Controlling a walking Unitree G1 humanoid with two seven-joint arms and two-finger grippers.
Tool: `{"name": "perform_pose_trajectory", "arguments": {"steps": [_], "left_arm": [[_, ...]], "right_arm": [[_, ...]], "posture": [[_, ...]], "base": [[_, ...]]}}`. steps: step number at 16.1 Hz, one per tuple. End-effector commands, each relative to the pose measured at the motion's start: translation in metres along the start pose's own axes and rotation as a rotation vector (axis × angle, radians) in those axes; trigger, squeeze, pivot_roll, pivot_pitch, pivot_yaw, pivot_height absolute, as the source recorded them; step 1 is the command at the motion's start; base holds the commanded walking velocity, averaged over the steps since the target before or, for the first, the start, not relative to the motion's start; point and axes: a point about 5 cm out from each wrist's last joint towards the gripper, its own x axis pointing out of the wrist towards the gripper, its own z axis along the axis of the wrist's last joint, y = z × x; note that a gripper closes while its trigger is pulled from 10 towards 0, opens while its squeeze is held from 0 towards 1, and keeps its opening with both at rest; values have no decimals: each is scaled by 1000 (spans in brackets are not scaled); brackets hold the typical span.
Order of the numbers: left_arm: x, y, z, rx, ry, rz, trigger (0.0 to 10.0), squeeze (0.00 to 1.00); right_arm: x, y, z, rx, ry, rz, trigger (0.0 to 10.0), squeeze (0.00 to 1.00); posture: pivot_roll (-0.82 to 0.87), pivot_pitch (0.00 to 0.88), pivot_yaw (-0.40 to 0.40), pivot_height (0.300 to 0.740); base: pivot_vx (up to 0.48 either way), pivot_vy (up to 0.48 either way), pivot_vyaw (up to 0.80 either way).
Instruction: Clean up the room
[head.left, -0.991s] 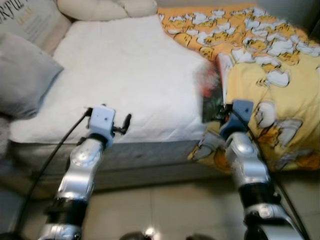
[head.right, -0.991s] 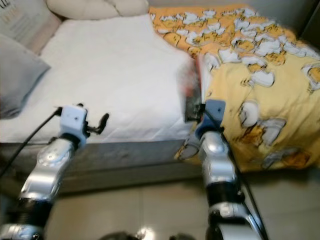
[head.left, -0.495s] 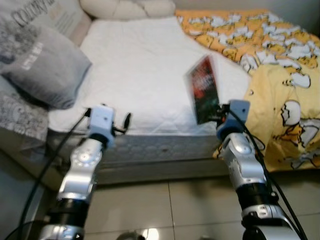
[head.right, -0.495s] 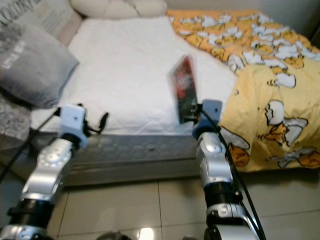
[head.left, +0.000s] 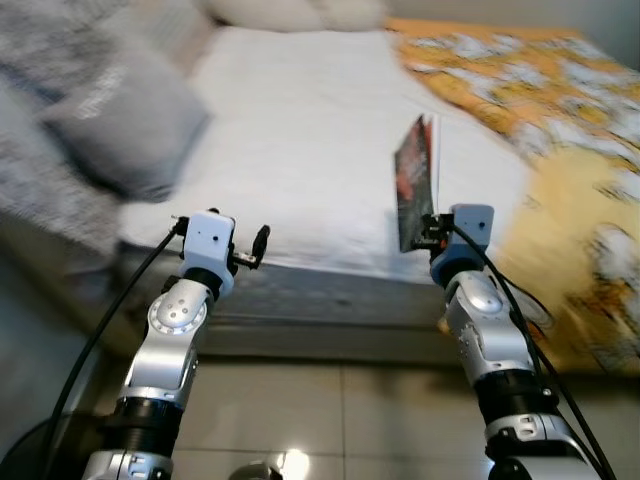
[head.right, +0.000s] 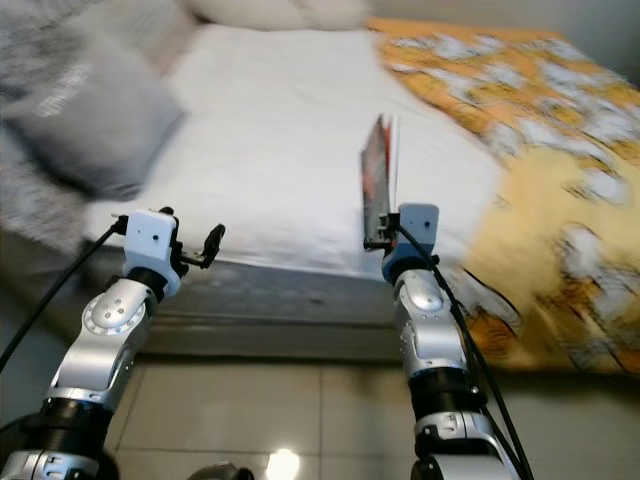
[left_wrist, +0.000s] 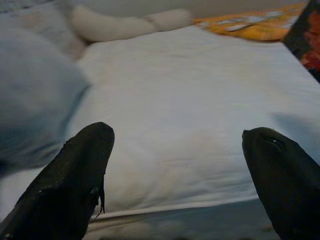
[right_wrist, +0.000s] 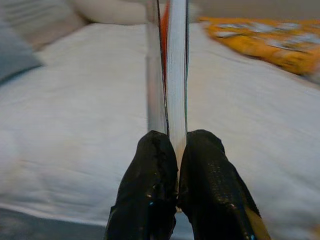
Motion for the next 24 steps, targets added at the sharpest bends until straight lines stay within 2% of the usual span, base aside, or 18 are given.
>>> {"name": "perform_pose_trajectory", "arguments": {"steps": [1,3,5,9,14,24], "left_arm": [[0,2,3,-4,-12,5,10000,259],[0,2,3,-3,-13,2,10000,263],[0,2,3,-1,-13,-1,10000,271],[2,1,3,-3,-12,-6,10000,267],[4,2,4,-6,-14,1,10000,271],[9,7,5,-33,-13,50,10000,267]], "right_arm": [[5,6,18,-7,-73,30,10000,0],[5,6,18,-7,-74,27,10000,0],[6,2,18,43,-80,-7,10000,0],[6,1,18,57,-75,-5,10000,0],[7,-1,17,62,-54,-12,10000,0],[7,-1,14,54,-45,-8,10000,0]], "posture": [[-18,0,8,740],[-15,0,8,740],[-16,0,9,740],[-21,0,10,740],[-18,0,7,740],[-7,0,1,740]], "base": [[330,0,800],[330,0,800],[328,0,0],[336,0,0],[337,0,-746],[336,0,0]]}}
